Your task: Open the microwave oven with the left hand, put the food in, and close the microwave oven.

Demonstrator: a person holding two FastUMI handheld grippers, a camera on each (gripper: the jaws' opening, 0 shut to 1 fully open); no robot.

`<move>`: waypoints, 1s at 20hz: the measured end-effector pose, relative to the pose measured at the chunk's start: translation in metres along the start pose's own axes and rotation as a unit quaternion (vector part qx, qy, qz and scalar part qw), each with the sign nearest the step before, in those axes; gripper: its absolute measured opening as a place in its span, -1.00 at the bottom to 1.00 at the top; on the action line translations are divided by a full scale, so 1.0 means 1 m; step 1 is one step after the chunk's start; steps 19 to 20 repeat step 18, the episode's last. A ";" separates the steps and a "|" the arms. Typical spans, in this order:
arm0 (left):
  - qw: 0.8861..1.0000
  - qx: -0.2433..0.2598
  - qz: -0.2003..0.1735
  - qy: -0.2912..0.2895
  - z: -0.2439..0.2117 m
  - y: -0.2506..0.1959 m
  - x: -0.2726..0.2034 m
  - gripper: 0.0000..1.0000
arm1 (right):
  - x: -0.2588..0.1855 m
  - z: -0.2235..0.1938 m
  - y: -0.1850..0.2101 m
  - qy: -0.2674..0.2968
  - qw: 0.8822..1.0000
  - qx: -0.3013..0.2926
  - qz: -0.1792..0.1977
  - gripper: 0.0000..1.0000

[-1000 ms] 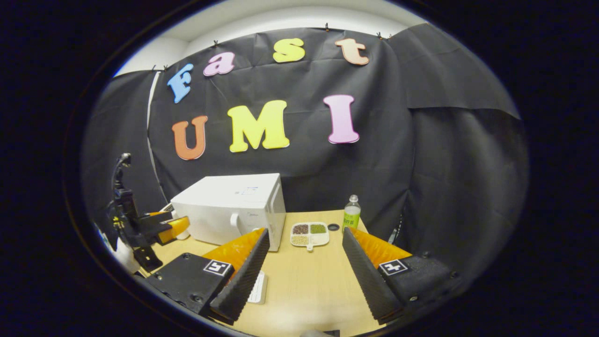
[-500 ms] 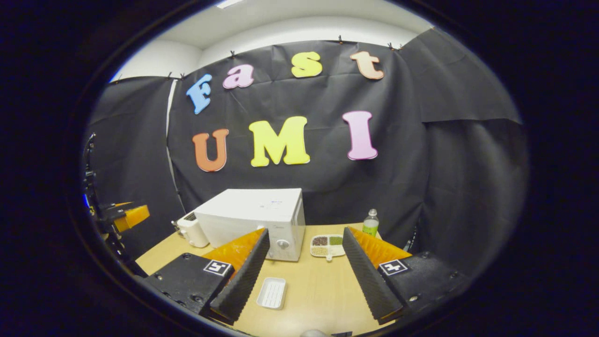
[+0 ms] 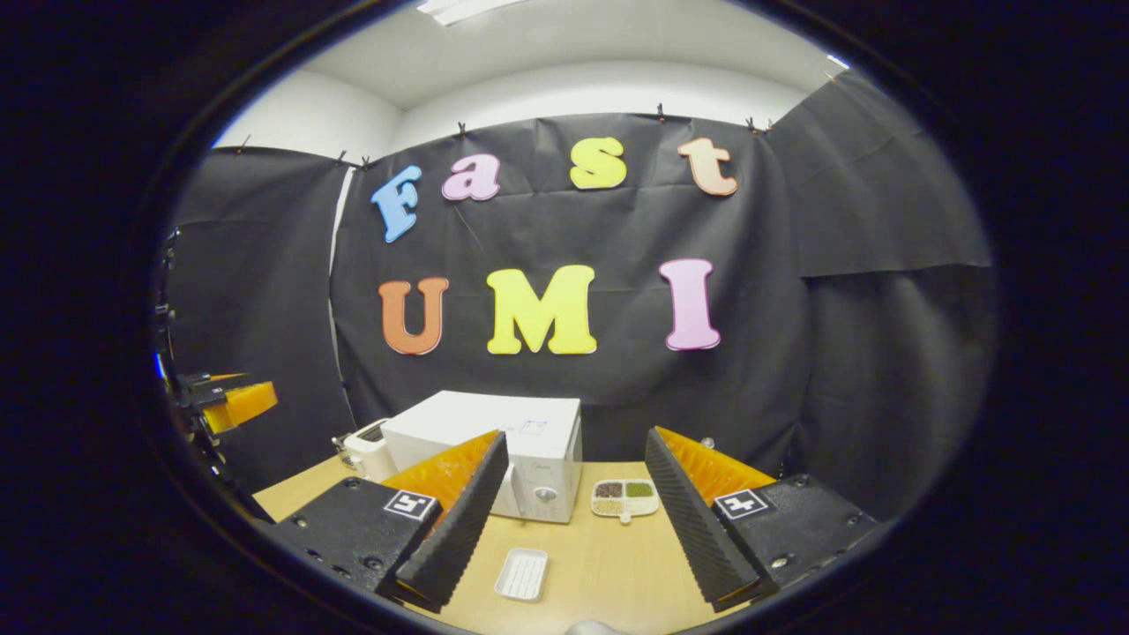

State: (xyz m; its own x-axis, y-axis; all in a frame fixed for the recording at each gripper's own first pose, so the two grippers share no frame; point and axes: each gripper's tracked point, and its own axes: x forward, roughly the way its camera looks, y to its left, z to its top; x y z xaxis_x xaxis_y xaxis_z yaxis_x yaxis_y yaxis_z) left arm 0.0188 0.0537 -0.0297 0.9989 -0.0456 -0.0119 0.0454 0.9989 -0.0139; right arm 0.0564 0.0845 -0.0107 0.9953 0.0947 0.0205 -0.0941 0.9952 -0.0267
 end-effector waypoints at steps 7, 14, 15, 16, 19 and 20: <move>0.999 0.003 -0.034 -0.009 0.013 -0.018 0.010 0.91 | -0.006 0.015 -0.006 -0.016 1.000 0.001 -0.018 0.99; 0.998 -0.002 -0.059 -0.033 0.038 -0.030 0.008 0.90 | -0.016 0.021 -0.008 -0.027 0.999 0.007 -0.036 0.99; 0.998 0.001 -0.058 -0.032 0.038 -0.028 0.008 0.90 | -0.017 0.023 -0.009 -0.028 0.999 0.007 -0.038 0.99; 0.998 0.000 -0.058 -0.031 0.038 -0.027 0.008 0.90 | -0.017 0.024 -0.009 -0.029 0.999 0.005 -0.039 0.99; 0.998 -0.008 -0.060 -0.029 0.039 -0.029 0.006 0.91 | -0.019 0.026 -0.007 -0.030 0.999 0.005 -0.040 0.83; 0.998 -0.008 -0.060 -0.029 0.039 -0.029 0.006 0.91 | -0.019 0.026 -0.007 -0.030 0.999 0.005 -0.040 0.83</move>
